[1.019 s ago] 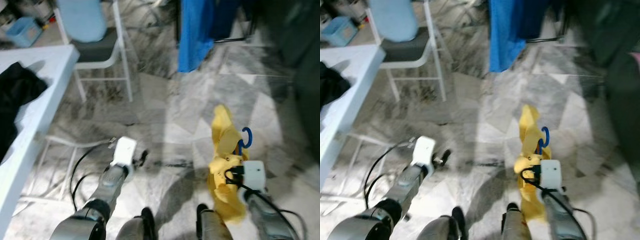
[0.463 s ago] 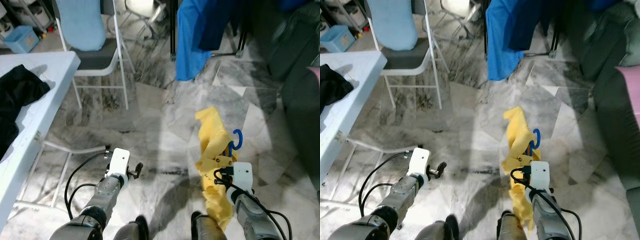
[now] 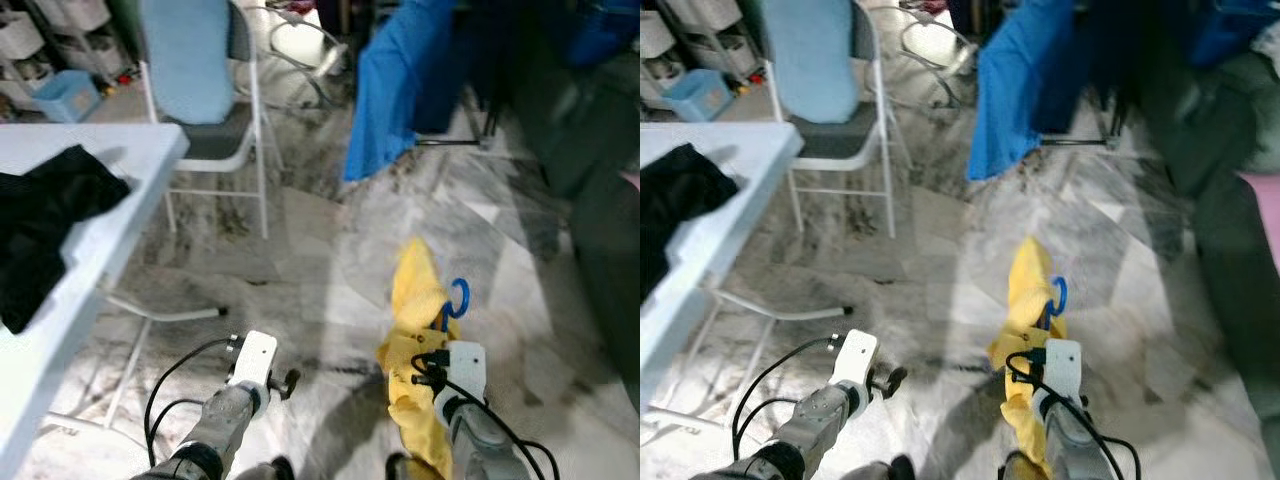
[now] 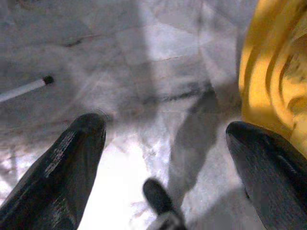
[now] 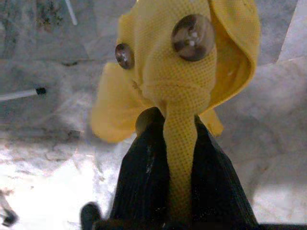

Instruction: Hang hanger

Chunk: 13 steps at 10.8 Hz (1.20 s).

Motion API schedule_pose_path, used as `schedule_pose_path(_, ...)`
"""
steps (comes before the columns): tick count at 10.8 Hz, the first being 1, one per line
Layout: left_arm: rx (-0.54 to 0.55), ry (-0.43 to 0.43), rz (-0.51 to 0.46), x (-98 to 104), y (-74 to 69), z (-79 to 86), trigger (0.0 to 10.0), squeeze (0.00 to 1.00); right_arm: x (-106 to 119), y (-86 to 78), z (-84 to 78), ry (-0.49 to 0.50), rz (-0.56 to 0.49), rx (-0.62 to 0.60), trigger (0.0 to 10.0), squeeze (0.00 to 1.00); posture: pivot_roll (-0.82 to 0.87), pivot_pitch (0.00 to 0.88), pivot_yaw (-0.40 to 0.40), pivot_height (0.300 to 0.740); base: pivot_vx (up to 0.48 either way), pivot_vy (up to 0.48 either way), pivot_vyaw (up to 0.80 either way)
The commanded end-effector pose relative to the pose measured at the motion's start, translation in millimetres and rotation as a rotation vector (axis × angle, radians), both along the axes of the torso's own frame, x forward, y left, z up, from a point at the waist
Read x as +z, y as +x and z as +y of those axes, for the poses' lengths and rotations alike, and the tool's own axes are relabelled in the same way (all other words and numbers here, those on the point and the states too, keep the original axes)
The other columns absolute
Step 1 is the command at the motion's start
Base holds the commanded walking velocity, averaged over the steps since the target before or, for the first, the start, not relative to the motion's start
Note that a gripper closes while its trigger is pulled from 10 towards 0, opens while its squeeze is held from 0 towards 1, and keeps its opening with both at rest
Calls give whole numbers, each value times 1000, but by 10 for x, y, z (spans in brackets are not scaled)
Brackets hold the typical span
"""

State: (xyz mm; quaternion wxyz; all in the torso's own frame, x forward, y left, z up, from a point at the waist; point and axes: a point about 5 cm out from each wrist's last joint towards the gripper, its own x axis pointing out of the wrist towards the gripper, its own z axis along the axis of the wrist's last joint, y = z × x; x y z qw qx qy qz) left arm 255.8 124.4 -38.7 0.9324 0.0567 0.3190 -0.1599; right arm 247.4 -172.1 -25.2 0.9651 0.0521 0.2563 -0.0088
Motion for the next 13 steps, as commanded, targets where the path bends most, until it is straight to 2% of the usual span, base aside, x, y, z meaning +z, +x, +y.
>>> schedule_pose_path(1,-15,12,29,-37,-41,10,10000,0,-10,-21,-16,-1,-8,-12,10000,0,-250,119,98,740,382,0,-494)
schedule_pose_path(5,-15,25,57,-73,-80,7,10000,0,-29,-10,-70,-3,-2,-30,10000,0,-255,112,96,740,405,0,-608)
schedule_pose_path(9,-27,34,71,-101,-118,-43,10000,0,-31,4,-79,-7,-6,-34,10000,0,-261,113,102,740,398,0,0)
schedule_pose_path(12,-3,56,89,-127,-147,121,10000,0,-40,-23,-20,17,-20,0,10000,0,-264,117,106,740,446,0,0)
schedule_pose_path(13,-3,56,86,-123,-142,137,10000,0,-28,-5,10,25,-29,6,10000,0,-262,118,106,740,412,-244,800)
